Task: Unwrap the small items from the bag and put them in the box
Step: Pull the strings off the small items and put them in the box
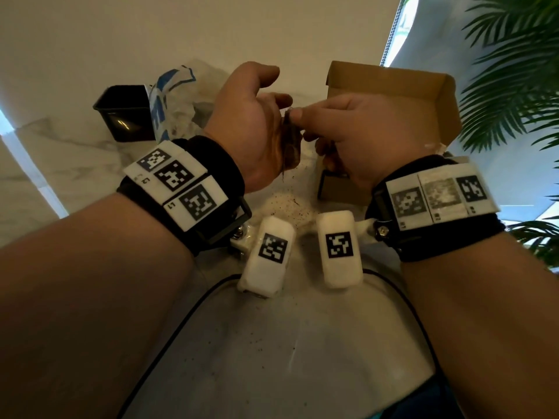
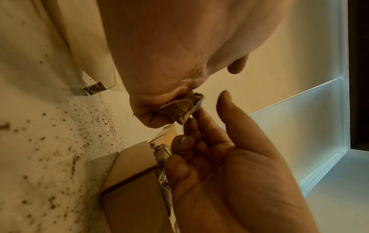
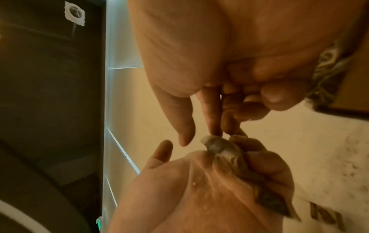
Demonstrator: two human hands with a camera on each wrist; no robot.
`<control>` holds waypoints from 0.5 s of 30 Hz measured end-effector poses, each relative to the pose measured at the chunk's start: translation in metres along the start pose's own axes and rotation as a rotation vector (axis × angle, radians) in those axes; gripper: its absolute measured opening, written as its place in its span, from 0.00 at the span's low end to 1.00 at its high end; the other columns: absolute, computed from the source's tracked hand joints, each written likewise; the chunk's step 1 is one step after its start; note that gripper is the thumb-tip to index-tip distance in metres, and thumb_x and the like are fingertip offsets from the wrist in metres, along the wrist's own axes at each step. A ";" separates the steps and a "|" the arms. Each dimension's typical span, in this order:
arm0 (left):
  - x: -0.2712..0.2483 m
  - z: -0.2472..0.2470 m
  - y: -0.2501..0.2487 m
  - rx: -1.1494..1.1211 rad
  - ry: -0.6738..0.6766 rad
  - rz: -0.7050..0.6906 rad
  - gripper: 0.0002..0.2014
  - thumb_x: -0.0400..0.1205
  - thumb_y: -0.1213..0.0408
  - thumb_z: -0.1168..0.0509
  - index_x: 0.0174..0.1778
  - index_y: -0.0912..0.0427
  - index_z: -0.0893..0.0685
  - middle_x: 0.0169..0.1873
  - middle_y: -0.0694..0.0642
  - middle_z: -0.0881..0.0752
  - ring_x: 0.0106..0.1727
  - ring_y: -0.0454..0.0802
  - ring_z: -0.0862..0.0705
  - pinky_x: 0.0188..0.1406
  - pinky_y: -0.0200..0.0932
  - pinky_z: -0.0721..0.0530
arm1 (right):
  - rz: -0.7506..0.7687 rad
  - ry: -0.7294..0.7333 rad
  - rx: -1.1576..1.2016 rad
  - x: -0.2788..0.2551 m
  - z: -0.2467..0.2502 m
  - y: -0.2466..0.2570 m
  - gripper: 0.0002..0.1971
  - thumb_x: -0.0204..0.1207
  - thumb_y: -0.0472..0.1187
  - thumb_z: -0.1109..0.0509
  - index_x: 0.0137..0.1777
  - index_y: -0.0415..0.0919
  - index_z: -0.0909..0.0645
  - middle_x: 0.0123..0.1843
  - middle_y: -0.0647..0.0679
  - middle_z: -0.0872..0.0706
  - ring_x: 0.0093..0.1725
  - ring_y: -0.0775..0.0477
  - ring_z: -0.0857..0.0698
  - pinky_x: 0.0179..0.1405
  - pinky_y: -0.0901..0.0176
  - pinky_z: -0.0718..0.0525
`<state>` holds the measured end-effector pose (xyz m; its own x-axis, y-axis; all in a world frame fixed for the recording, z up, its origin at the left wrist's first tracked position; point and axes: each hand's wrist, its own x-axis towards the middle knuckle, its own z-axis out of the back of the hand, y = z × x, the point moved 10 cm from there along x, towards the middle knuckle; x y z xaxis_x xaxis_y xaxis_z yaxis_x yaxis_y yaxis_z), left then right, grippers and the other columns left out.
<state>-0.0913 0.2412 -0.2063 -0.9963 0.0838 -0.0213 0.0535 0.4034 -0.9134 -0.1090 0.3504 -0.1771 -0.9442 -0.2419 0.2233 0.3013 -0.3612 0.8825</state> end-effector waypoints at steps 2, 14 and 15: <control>-0.001 -0.005 -0.001 0.003 0.020 -0.015 0.29 0.87 0.45 0.56 0.71 0.65 0.30 0.52 0.60 0.24 0.38 0.50 0.23 0.35 0.43 0.26 | -0.004 0.031 -0.012 0.000 -0.005 -0.002 0.05 0.75 0.53 0.22 0.45 0.55 0.09 0.41 0.55 0.09 0.33 0.59 0.16 0.33 0.60 0.17; 0.001 0.003 0.016 0.176 0.037 0.102 0.26 0.87 0.48 0.47 0.69 0.65 0.20 0.46 0.60 0.14 0.46 0.57 0.13 0.43 0.48 0.16 | -0.116 -0.152 0.292 0.005 0.014 -0.021 0.09 0.71 0.53 0.22 0.48 0.51 0.10 0.50 0.49 0.07 0.56 0.40 0.10 0.57 0.33 0.12; -0.001 0.002 0.017 0.215 0.045 0.114 0.23 0.87 0.49 0.47 0.64 0.64 0.18 0.44 0.59 0.14 0.45 0.57 0.13 0.41 0.46 0.17 | -0.115 -0.172 0.301 0.004 0.016 -0.022 0.08 0.72 0.53 0.22 0.47 0.51 0.11 0.50 0.49 0.07 0.55 0.41 0.11 0.57 0.36 0.12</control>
<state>-0.0897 0.2465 -0.2228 -0.9803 0.1605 -0.1155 0.1450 0.1865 -0.9717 -0.1219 0.3720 -0.1885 -0.9860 -0.0504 0.1590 0.1630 -0.0901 0.9825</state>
